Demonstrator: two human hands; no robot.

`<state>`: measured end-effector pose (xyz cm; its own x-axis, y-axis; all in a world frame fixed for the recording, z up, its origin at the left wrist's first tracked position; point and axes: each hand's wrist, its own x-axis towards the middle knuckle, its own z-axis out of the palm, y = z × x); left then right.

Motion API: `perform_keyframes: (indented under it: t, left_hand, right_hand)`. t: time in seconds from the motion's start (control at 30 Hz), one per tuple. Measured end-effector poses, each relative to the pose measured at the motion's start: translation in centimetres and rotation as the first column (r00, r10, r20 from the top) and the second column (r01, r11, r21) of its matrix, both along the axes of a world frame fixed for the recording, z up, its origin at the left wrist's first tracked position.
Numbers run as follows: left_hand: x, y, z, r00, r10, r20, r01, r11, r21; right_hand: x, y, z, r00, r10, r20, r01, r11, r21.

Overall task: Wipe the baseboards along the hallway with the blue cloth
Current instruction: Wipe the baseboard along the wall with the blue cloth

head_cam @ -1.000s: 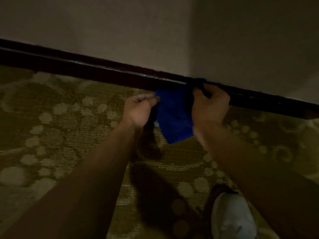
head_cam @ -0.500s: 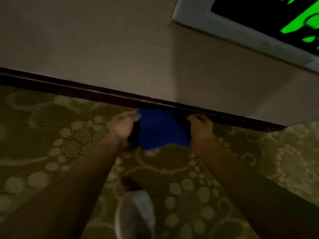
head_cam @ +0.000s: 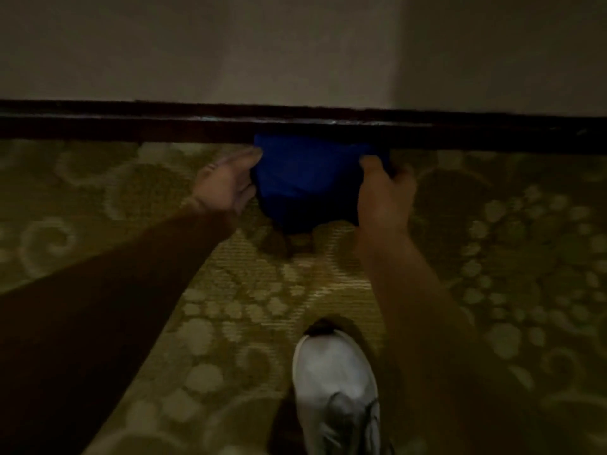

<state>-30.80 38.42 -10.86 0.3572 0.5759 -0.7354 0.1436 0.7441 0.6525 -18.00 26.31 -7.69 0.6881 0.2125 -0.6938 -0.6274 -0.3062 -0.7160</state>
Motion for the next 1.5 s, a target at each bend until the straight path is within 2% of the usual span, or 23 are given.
perform_keyframes:
  t: [0.1, 0.23, 0.37, 0.47, 0.57, 0.67, 0.77, 0.87, 0.93, 1.03, 1.17, 1.3, 1.37, 1.5]
  left_hand:
    - [0.2, 0.0, 0.0, 1.0, -0.021, 0.012, 0.021, 1.0, -0.006]
    - [-0.7, 0.4, -0.7, 0.998, -0.045, 0.035, 0.045, 0.999, 0.021]
    - [-0.5, -0.2, -0.2, 0.999, -0.042, 0.031, 0.04, 0.996, 0.079]
    - [-0.1, -0.5, 0.0, 1.0, -0.003, -0.018, 0.005, 0.995, 0.096]
    - [-0.2, -0.2, 0.2, 1.0, -0.014, -0.006, 0.014, 0.999, 0.05]
    - [-1.0, 0.1, 1.1, 1.0, -0.027, -0.006, 0.027, 1.0, 0.003]
    - [-0.4, -0.5, 2.8, 0.997, -0.038, -0.07, 0.037, 0.999, -0.015]
    - [1.9, -1.3, 4.3, 0.988, -0.149, -0.033, 0.15, 0.989, 0.012]
    - [2.8, -1.5, 3.8, 0.982, -0.187, -0.018, 0.188, 0.981, 0.056]
    - [2.6, -1.3, 1.6, 0.974, -0.221, -0.054, 0.226, 0.965, 0.132]
    - [2.5, -0.3, 0.8, 0.973, -0.227, -0.049, 0.232, 0.963, 0.14]
    - [2.3, -0.4, 0.8, 0.973, -0.225, -0.059, 0.232, 0.955, 0.186]
    - [2.0, -0.4, 0.7, 0.974, -0.223, -0.038, 0.226, 0.958, 0.178]
    - [2.2, -0.4, 0.3, 0.972, -0.233, -0.016, 0.233, 0.961, 0.152]
  right_hand:
    - [1.1, -0.4, 0.3, 0.996, 0.089, 0.022, -0.089, 0.996, -0.033]
    - [1.3, -0.5, 0.7, 0.997, 0.022, -0.072, -0.02, 0.999, 0.03]
    - [1.1, -1.5, 1.7, 1.0, -0.007, 0.019, 0.006, 0.999, 0.046]
    - [0.9, -2.5, 2.3, 0.99, 0.084, 0.117, -0.086, 0.996, 0.017]
    - [-0.2, -3.6, 2.8, 0.98, 0.159, 0.117, -0.155, 0.987, -0.043]
    - [-1.8, -4.1, 3.5, 0.985, 0.147, 0.084, -0.143, 0.988, -0.059]
    - [-2.6, -4.4, 4.7, 0.986, 0.14, 0.086, -0.13, 0.984, -0.121]
    - [-0.3, -4.2, 5.9, 0.985, 0.058, 0.16, -0.019, 0.972, -0.234]
    - [1.7, -3.1, 6.3, 0.967, -0.036, 0.252, 0.094, 0.971, -0.222]
    - [3.5, -0.5, 6.0, 0.927, -0.027, 0.374, 0.116, 0.968, -0.22]
    - [2.8, 2.2, 4.5, 0.909, -0.1, 0.405, 0.2, 0.956, -0.215]
    - [0.6, 2.7, 3.0, 0.913, -0.07, 0.403, 0.142, 0.978, -0.154]
    - [1.2, 2.2, 2.9, 0.912, -0.061, 0.407, 0.145, 0.973, -0.178]
    - [3.7, 1.9, 2.7, 0.862, -0.116, 0.493, 0.28, 0.92, -0.273]
